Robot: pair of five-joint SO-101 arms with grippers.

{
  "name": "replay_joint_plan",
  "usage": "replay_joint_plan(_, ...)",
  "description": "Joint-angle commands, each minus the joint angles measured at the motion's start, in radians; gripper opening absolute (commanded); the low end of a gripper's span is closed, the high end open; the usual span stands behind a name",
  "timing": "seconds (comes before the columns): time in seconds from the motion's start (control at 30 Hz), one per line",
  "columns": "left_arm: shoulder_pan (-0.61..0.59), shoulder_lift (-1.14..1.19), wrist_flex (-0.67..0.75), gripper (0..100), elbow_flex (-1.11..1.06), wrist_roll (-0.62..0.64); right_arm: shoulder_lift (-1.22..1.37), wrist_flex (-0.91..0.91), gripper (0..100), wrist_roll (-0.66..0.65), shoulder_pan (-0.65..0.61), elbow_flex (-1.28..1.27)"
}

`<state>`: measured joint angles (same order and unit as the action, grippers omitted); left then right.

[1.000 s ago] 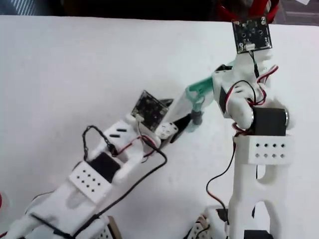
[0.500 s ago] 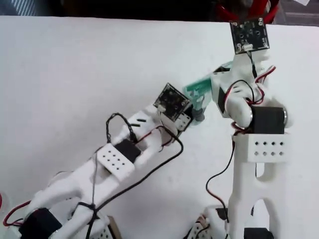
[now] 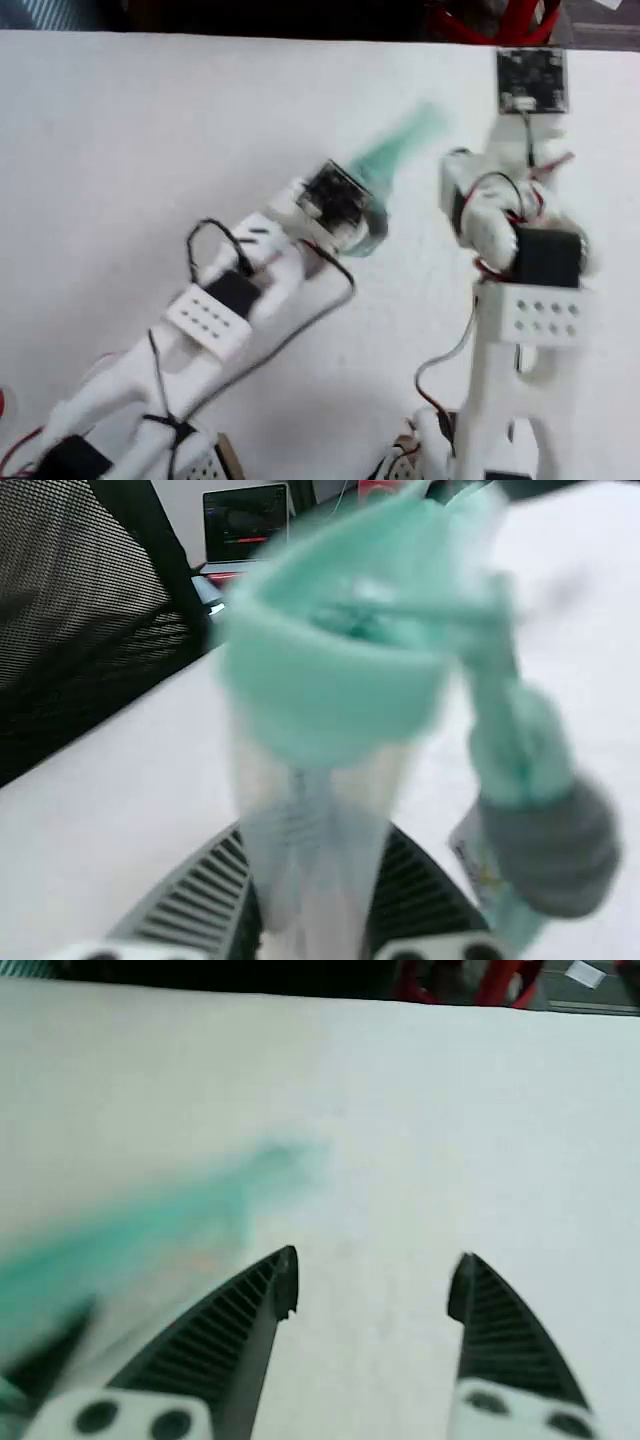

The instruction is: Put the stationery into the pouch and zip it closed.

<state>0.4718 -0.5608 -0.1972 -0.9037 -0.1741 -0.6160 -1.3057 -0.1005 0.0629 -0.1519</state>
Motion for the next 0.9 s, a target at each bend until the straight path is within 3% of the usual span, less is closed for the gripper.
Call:
replay_joint_plan(0.0, -0.124, -0.073, -0.038, 2, 0.153, -0.012, -0.173, -0.012, 31.8, 0.015, 0.061, 0.017)
replay_joint_plan(0.1, -0.168, -0.073, -0.095, 2, 0.219, -0.041, -0.249, -0.005, 31.8, 0.015, 0.065, -0.051)
replay_joint_plan(0.27, -0.153, -0.068, -0.166, 2, 0.276, -0.313, -0.255, 0.104, 30.7, 0.014, 0.068, -0.262)
replay_joint_plan(0.4, -0.116, 0.035, -0.126, 2, 0.207, -0.565, -0.255, 0.223, 25.9, 0.015, 0.062, -0.44)
replay_joint_plan(0.5, -0.15, 0.199, -0.025, 2, 0.178, -0.686, -0.257, 0.263, 23.1, 0.015, 0.062, -0.494)
replay_joint_plan(0.6, -0.189, 0.334, 0.023, 2, 0.18, -0.689, -0.257, 0.282, 22.4, 0.02, 0.061, -0.517)
replay_joint_plan(0.73, -0.147, 0.371, -0.069, 3, 0.169, -0.58, -0.255, 0.306, 22.5, 0.015, 0.022, -0.562)
replay_joint_plan(0.87, -0.101, 0.367, -0.124, 19, 0.173, -0.341, -0.255, 0.343, 22.5, 0.006, -0.03, -0.606)
